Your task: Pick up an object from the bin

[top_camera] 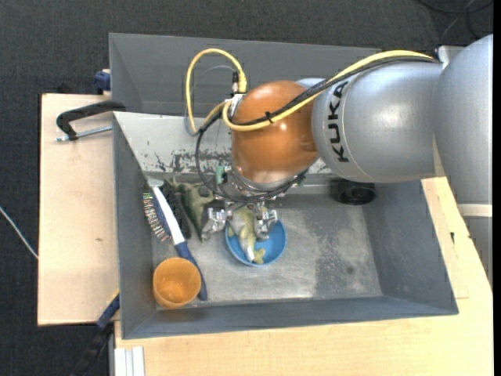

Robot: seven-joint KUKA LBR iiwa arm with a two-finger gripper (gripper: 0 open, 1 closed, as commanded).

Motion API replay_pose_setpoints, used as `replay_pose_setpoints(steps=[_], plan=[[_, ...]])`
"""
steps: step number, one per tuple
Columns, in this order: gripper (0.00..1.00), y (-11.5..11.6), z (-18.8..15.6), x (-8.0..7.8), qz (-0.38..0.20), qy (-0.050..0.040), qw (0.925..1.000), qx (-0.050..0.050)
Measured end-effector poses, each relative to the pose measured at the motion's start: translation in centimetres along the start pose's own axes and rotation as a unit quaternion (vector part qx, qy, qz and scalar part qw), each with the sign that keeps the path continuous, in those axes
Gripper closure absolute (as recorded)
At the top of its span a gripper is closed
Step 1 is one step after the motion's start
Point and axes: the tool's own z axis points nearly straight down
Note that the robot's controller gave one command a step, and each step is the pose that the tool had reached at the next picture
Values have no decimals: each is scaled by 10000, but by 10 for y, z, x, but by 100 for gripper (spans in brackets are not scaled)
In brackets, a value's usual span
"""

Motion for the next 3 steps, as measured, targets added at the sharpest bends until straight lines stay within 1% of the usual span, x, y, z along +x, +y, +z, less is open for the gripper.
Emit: replay_pose_setpoints(steps=[1,2,3], plan=[[0,-1,-2,0,24,-21,10000,4],[100,-2,-4,-3,21,-40,10000,13],[100,-4,-51,-5,37,-39,10000,42]])
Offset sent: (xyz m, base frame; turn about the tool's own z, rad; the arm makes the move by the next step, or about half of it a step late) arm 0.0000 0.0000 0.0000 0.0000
